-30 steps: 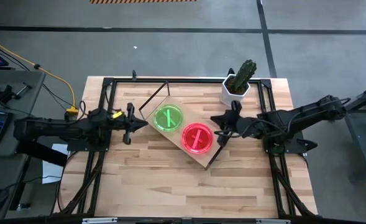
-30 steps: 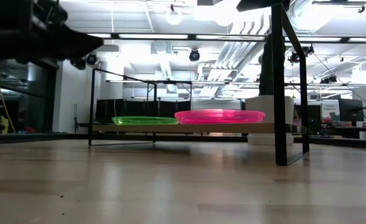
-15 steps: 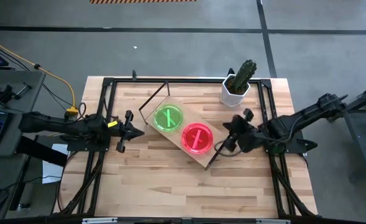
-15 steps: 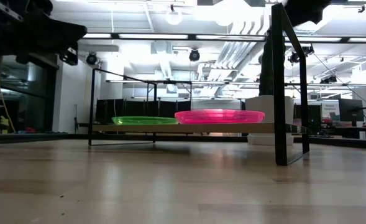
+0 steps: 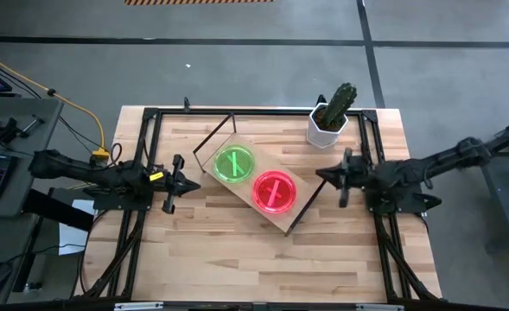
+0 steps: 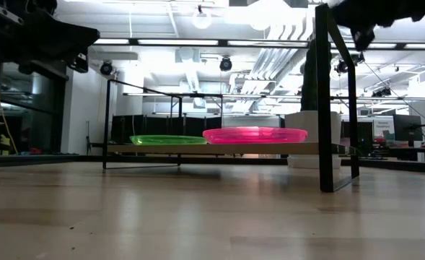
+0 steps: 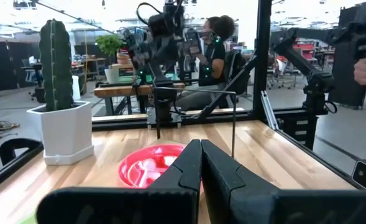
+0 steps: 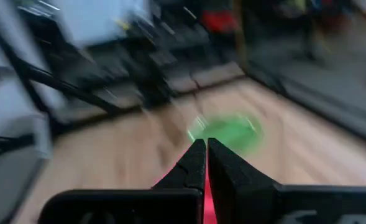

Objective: Place and stack plates onto a shelf
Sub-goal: Return to Home Position

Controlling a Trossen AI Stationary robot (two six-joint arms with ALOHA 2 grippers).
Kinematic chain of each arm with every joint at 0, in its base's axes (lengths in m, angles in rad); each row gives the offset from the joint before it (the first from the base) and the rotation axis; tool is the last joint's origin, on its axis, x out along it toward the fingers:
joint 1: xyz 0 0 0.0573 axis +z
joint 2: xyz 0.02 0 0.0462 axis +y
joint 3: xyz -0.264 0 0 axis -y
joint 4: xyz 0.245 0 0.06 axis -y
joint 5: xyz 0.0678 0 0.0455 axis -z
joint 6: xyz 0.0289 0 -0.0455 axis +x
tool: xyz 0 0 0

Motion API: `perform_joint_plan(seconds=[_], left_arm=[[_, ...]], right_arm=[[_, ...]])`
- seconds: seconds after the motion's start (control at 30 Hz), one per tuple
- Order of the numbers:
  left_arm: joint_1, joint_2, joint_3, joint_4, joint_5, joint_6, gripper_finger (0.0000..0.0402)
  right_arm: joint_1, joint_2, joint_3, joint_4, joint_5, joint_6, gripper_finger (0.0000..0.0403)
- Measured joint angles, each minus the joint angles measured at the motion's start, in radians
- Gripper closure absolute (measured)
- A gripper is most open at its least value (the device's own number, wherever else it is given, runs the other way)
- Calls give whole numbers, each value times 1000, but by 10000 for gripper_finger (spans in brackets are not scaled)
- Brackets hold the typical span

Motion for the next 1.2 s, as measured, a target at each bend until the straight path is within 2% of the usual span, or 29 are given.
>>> perform_joint_plan(seconds=[0.07,0.13,0.3,0.6,1.0,1.2], left_arm=[[0,0,0,0,0,0,401],[0,0,0,-3,0,0,401],[0,0,0,-35,0,37,401],[0,0,0,-63,4,50,401],[0,0,0,-63,5,52,401],[0,4,0,-75,70,50,401]], right_arm=[[-59,-62,-40,97,-125,-117,403],[-113,-111,-68,115,-209,-173,403],[-193,-165,-158,110,-295,-158,403],[-246,-262,-315,180,-380,-201,403],[-246,-613,-391,-35,-385,-224,403],[-246,-603,-433,30,-425,-252,403]])
